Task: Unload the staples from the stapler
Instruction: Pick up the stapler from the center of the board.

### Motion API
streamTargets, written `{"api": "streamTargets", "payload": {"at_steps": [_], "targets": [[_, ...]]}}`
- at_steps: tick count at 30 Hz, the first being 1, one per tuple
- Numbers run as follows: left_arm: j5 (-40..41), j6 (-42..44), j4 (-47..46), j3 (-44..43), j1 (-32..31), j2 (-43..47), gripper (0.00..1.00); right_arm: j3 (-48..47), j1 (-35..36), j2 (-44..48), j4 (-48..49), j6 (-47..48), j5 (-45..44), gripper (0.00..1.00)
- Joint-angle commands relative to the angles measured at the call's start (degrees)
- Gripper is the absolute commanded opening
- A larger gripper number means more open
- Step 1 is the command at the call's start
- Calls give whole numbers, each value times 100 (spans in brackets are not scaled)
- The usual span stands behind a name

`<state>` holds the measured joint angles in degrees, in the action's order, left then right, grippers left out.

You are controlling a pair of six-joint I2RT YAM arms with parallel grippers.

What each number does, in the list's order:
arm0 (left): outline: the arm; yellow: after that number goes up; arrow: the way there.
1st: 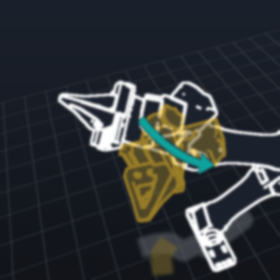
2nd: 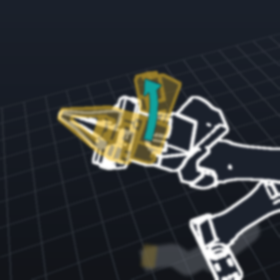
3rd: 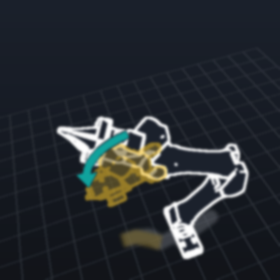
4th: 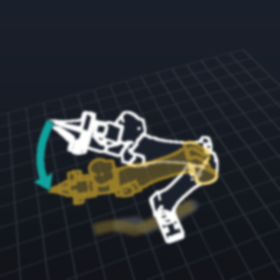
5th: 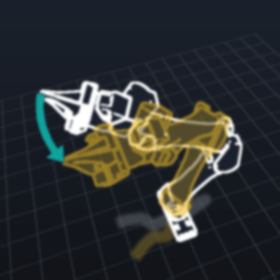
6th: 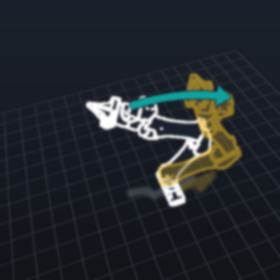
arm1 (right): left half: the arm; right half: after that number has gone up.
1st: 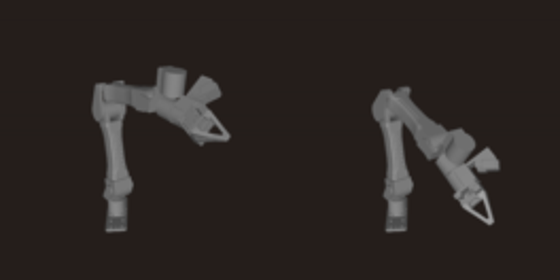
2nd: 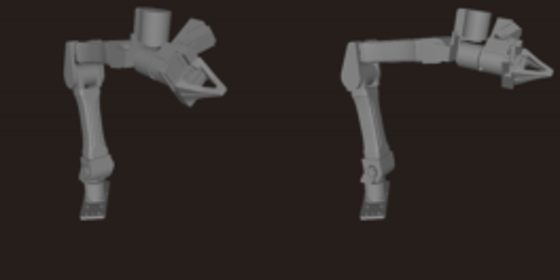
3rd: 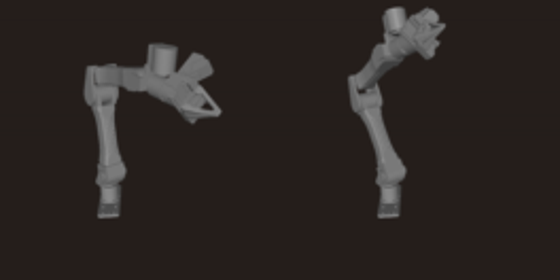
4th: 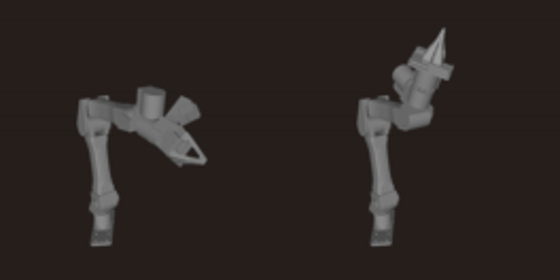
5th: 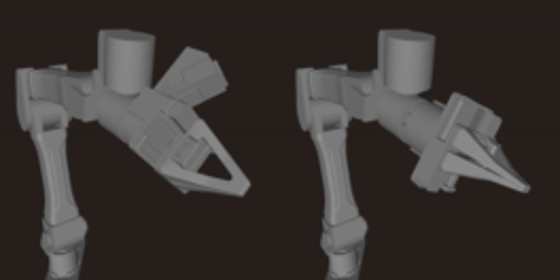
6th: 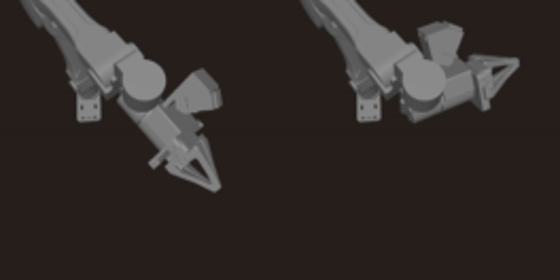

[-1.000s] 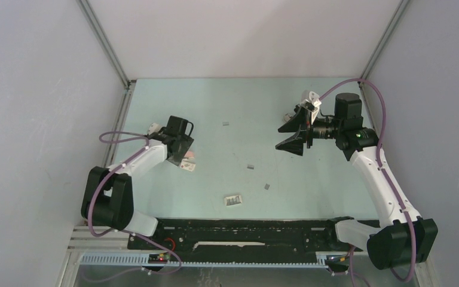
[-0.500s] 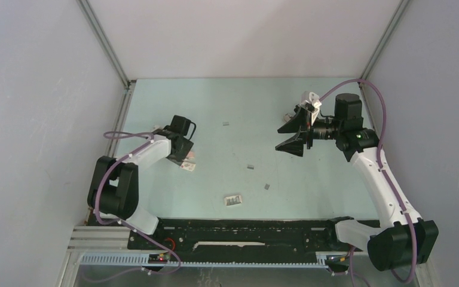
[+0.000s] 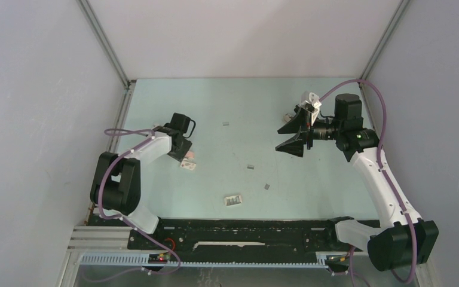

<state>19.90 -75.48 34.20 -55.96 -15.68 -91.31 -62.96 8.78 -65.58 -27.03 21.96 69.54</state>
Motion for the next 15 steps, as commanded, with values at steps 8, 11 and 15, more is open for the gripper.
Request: {"api": "streamTargets", "payload": {"at_steps": [8,11,15], "targets": [[111,471,13,-262,38,68,38,7,37,142,22,90,104,79],[74,664,-62,-270,38,78,36,9,40,138,22,90,104,79],[-151,1140,-320,-260,38,17,34,8,57,125,13,92,104,78]]}}
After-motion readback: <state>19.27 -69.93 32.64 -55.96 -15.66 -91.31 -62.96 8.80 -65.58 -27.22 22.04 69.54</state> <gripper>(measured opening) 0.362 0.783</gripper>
